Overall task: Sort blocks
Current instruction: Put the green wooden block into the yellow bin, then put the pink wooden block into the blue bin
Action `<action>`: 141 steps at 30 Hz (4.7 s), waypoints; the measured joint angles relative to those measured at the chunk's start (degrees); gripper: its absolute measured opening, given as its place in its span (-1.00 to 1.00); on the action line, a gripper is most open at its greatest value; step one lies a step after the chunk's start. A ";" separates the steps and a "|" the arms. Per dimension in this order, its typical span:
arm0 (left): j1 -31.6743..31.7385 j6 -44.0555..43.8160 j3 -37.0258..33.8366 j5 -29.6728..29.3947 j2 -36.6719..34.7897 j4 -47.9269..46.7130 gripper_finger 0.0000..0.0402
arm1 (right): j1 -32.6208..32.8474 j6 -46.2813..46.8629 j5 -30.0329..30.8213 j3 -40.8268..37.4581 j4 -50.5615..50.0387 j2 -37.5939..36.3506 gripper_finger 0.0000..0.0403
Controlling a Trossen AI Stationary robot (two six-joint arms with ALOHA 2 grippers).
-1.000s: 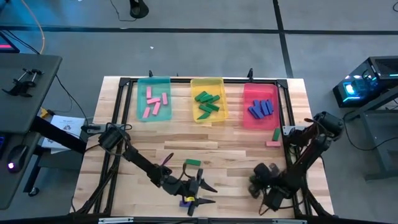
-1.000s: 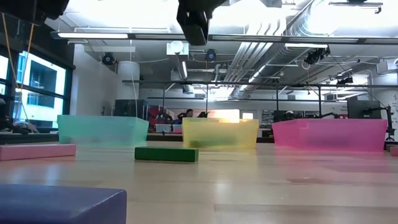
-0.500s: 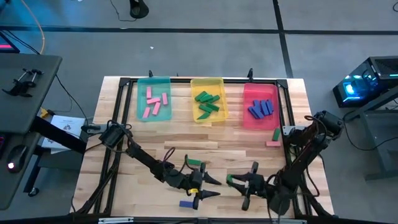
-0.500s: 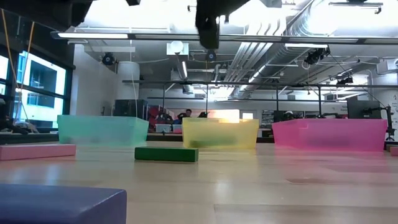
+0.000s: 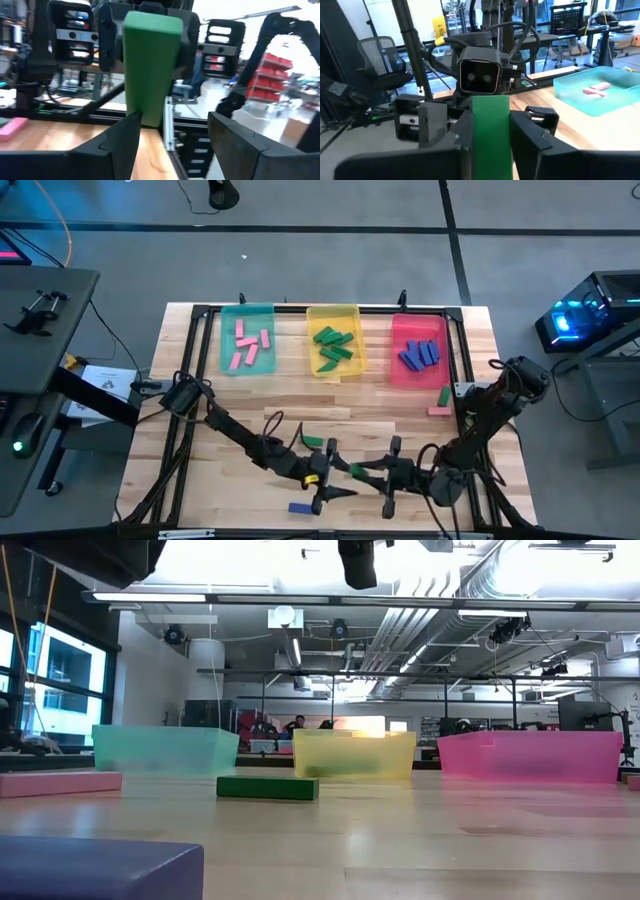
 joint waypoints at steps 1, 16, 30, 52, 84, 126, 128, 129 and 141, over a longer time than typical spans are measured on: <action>0.00 0.46 0.29 -0.63 0.00 -0.45 0.10 | -0.04 0.05 -0.22 0.00 -0.02 0.00 -0.68; 0.27 2.46 1.71 -3.60 0.00 -3.01 0.10 | 1.27 2.64 -2.11 0.04 -0.97 0.07 -0.75; 0.26 5.82 3.99 -2.17 -0.02 -6.32 -0.38 | 0.00 2.87 -3.07 0.04 -2.46 0.07 -0.73; 33.33 -5.30 4.21 -1.87 -18.21 -69.89 -0.65 | 8.48 18.78 3.08 0.09 -34.99 -12.09 -0.15; 51.41 9.81 32.21 10.09 -4.88 -108.07 0.21 | -16.33 41.10 -47.14 0.07 -102.61 -12.00 -0.15; -1.55 -15.65 -1.17 -21.70 -31.21 -88.20 0.20 | -38.19 1.59 -60.01 -7.28 -103.41 3.81 -0.61; -3.22 -17.31 -1.90 -22.82 -31.23 -88.85 0.20 | -37.73 2.37 -60.56 -5.74 -103.14 3.77 -0.69; -4.21 -18.66 -3.18 -24.24 -31.26 -88.36 0.20 | -37.39 2.85 -60.91 -4.85 -102.19 3.56 -0.69; -12.10 -23.77 -28.73 -28.15 -29.25 -43.65 0.20 | -28.40 6.23 -54.20 0.36 -56.18 -4.08 -0.70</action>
